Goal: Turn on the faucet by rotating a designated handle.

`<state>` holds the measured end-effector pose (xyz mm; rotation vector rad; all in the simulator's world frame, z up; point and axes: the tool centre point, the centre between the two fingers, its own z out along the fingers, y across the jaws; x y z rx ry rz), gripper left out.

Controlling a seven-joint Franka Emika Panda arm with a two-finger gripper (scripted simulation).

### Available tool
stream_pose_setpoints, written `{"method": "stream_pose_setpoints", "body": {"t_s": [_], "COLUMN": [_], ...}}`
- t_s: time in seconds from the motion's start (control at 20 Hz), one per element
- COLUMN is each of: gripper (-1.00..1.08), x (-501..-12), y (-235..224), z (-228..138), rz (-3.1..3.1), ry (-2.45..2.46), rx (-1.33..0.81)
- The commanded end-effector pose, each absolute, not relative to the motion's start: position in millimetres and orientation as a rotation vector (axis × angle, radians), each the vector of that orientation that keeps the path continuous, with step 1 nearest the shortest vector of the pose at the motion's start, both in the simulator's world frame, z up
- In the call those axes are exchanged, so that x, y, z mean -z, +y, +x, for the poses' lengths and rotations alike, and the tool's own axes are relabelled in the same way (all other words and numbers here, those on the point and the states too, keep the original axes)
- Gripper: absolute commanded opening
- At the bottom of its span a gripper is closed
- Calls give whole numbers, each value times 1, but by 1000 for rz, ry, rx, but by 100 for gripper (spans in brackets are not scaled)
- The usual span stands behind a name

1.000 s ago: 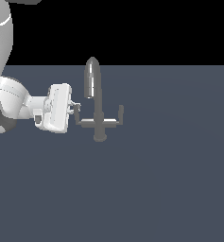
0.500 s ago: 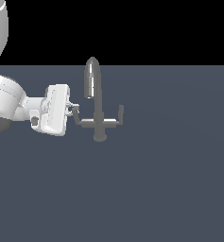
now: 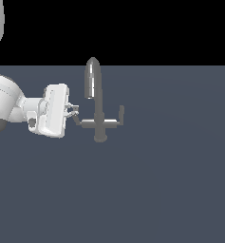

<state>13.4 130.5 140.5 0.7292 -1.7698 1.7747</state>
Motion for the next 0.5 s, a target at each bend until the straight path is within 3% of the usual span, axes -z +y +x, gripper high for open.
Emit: {"method": "stream_pose_setpoints", "body": {"t_s": [0.0, 0.45], "gripper": [-100, -100], "x": [-137, -128], "y": [131, 131], "z": [3, -23], "rz": [730, 727], "ry": [-1761, -1760], "rx": [-1771, -1772]}}
